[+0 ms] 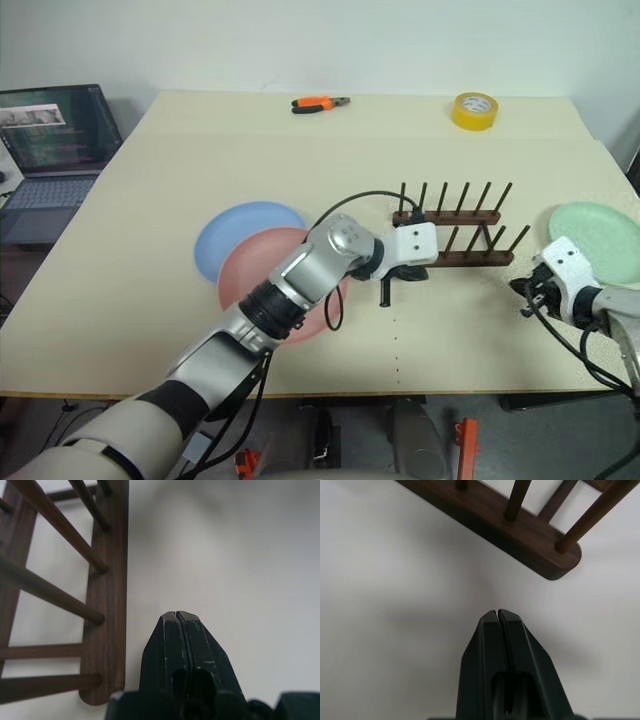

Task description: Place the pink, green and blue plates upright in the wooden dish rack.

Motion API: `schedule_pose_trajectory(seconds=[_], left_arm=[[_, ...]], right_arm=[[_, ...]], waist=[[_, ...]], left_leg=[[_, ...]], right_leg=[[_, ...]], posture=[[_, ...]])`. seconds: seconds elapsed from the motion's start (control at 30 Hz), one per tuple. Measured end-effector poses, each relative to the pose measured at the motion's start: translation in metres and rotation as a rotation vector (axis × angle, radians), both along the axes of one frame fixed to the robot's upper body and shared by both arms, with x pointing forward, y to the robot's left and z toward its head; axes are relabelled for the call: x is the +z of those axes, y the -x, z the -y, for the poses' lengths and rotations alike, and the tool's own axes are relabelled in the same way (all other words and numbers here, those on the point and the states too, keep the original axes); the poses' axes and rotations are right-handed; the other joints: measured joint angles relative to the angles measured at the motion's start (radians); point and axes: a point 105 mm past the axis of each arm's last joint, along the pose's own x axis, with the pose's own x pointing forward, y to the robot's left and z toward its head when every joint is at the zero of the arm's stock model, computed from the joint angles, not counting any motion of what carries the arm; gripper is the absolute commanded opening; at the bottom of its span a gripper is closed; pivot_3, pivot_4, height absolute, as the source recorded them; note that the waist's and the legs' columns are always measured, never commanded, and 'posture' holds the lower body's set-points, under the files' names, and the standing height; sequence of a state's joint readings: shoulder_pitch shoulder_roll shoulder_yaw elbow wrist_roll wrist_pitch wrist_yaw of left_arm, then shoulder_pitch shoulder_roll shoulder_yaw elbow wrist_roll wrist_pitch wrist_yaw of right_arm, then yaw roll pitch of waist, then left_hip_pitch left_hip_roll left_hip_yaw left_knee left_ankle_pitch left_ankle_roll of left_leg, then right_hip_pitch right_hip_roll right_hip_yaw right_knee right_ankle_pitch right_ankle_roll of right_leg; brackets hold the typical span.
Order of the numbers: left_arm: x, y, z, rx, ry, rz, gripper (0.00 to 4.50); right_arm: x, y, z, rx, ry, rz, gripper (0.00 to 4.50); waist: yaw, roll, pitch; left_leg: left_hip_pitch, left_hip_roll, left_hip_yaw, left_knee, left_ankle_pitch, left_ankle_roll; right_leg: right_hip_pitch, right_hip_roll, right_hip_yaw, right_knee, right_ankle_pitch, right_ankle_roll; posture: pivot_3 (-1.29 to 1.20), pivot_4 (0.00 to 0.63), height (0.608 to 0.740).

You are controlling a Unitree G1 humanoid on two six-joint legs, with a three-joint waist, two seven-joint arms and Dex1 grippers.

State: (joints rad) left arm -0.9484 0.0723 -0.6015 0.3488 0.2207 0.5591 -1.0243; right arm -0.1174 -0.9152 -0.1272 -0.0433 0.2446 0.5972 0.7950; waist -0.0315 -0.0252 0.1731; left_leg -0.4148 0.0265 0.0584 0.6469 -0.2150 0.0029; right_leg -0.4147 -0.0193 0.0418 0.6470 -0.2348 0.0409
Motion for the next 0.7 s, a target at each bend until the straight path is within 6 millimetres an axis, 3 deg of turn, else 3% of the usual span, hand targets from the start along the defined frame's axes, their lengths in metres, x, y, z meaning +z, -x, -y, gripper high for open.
schedule_pose_trajectory(seconds=[0.37,0.7], left_arm=[[-0.023,-0.004,0.007,0.062,-0.05,-0.006,0.02],[-0.025,-0.02,0.018,0.136,-0.034,0.046,0.02]], right_arm=[[-0.007,-0.025,-0.005,-0.031,0.064,0.068,0.0],[-0.011,-0.042,-0.012,-0.057,0.119,0.127,0.0]], waist=[[0.001,0.0,0.0],[-0.002,-0.002,0.0]], left_leg=[[0.0,0.0,0.0,0.0,0.0,0.0],[0.005,0.0,0.001,0.002,0.0,0.0]], right_leg=[[0.0,0.0,0.0,-0.001,0.0,0.0],[0.005,0.0,0.002,-0.001,0.002,0.0]], posture=[[0.0,0.15,0.74],[0.0,0.15,0.74]])
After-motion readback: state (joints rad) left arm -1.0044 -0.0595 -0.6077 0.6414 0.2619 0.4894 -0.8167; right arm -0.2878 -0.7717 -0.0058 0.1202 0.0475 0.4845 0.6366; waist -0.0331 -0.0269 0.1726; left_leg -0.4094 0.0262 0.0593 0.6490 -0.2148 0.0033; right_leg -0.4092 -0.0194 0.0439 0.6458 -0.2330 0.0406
